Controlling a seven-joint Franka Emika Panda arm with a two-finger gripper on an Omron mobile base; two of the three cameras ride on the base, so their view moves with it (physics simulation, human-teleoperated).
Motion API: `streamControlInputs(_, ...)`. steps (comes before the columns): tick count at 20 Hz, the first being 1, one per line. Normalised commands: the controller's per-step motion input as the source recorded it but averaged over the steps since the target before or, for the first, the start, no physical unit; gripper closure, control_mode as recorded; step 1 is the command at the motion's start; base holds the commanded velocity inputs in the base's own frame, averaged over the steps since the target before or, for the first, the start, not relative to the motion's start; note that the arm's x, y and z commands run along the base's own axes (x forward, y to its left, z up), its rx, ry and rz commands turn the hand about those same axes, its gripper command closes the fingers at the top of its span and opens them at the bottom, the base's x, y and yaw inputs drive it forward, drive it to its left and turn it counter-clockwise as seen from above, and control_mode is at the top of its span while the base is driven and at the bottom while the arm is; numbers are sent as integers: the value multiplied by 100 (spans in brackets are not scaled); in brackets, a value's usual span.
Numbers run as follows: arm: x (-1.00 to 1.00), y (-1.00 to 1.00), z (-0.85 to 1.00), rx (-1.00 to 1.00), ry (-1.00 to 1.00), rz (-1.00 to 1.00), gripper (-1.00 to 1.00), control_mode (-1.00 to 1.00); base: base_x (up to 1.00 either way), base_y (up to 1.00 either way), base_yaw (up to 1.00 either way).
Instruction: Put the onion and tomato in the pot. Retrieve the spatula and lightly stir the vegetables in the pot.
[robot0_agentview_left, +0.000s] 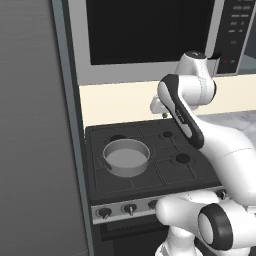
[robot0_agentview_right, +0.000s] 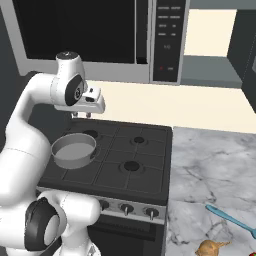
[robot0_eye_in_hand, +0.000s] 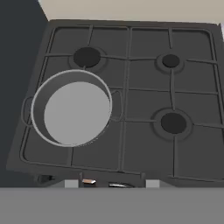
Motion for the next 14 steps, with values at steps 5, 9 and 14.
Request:
streamControlInputs(5,0,1,-7,0,6,0,-100,-100,0,0,0)
streamControlInputs(9,0,6,-6,0,5,0,-100,-100,0,0,0)
streamControlInputs(14,-14,0,-17,0,5,-8,-100,-100,0,0,0)
